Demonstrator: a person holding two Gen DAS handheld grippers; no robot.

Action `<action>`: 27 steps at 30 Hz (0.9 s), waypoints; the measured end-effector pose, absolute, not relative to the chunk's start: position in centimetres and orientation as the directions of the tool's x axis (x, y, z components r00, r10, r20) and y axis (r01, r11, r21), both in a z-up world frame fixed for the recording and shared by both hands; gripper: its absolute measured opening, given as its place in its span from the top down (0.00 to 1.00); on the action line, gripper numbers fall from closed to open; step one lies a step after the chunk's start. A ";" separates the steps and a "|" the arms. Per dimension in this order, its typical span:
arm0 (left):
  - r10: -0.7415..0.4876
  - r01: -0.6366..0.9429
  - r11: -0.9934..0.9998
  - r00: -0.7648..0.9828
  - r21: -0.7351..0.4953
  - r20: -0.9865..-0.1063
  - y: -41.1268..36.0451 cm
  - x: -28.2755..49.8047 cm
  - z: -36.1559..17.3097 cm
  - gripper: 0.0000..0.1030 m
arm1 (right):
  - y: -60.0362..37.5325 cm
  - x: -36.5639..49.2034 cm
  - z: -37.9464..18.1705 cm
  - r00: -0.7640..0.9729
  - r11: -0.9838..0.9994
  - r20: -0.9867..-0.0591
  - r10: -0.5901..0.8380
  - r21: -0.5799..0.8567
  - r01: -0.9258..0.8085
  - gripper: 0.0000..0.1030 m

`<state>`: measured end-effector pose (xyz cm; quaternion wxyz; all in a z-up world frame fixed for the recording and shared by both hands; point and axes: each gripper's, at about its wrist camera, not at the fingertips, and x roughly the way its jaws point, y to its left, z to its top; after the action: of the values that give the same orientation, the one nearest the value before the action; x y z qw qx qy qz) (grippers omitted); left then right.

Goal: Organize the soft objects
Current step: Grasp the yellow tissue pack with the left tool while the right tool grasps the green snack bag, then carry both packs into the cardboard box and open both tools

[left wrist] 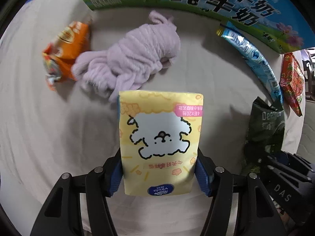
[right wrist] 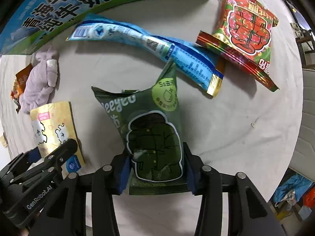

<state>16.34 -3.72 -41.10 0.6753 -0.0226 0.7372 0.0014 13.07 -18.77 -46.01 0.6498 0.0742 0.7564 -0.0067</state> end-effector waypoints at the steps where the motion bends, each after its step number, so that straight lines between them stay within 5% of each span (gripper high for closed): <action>1: -0.029 -0.038 0.999 -0.076 -0.026 -0.997 -3.7 16.0 -40.7 0.42 | -18.7 12.7 -46.1 -0.137 0.988 -0.985 0.106 0.090 0.123 0.57; 12: -0.046 -0.012 0.999 0.123 -0.047 -0.991 -5.0 12.6 -30.3 0.42 | -18.6 8.1 -40.7 -0.013 0.984 -0.989 0.145 0.143 0.110 0.60; 27: -0.212 0.088 0.977 0.340 -0.193 -0.916 -5.3 20.9 -16.0 0.41 | -21.2 14.2 -18.2 0.235 0.965 -0.942 0.241 0.258 0.043 0.61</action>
<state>20.92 -5.29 -16.04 0.8166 -0.0545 0.5672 -0.0918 14.24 -21.24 -18.24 0.7773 0.1154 0.6152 0.0637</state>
